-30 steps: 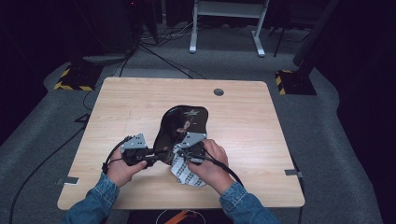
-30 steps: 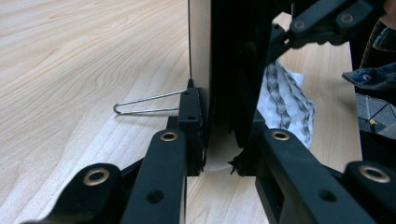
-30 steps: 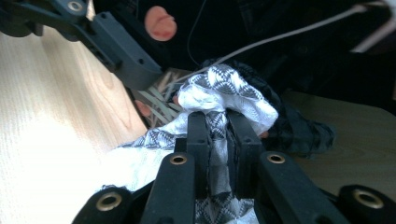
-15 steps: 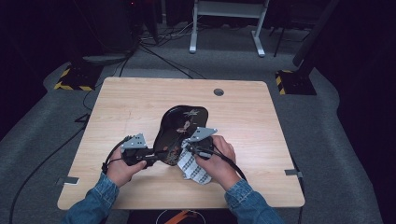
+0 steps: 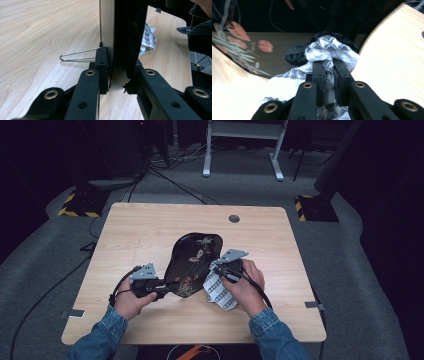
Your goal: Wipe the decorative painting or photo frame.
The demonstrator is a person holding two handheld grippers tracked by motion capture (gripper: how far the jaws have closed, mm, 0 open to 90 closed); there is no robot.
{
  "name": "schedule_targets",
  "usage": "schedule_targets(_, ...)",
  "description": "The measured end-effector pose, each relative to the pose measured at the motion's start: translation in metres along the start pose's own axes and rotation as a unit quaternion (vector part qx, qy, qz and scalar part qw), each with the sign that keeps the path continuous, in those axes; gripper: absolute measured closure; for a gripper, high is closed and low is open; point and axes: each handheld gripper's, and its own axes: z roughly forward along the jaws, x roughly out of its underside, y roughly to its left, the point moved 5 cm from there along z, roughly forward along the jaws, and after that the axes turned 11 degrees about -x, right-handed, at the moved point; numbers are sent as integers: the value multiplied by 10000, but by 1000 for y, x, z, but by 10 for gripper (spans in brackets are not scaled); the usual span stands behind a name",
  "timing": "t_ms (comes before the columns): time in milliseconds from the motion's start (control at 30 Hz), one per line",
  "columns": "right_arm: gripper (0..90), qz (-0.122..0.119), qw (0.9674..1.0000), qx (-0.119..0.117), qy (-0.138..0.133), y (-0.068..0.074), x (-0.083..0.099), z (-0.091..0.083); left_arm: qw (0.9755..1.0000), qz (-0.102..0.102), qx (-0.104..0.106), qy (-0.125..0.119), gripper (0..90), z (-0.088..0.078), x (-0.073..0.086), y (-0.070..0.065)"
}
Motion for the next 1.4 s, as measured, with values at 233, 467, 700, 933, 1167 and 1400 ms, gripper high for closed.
schedule_targets(233, 818, 166, 9998, 86, -21, -11, 4, -3, 10000, -4, -1, 1, 773, 0, 0, 0)
schedule_targets(467, 817, -42, 10000, -14, 84, 6, 2, 6, 10000, -17, -3, 8, 771, 0, 0, 0)
schedule_targets(700, 816, -269, 9991, -296, 129, 30, -1, 18, 10000, -71, 11, 18, 772, 0, 0, 0)
schedule_targets(933, 816, -429, 9974, -559, 162, 46, -4, 27, 10000, -90, 14, 5, 773, 0, 0, 0)
schedule_targets(1167, 814, -593, 9951, -765, 197, 62, -8, 35, 10000, -91, 2, 8, 775, 0, 0, 1)
schedule_targets(1400, 817, -609, 9947, -803, 206, 62, -8, 35, 10000, -79, 7, 3, 775, 0, 0, 1)
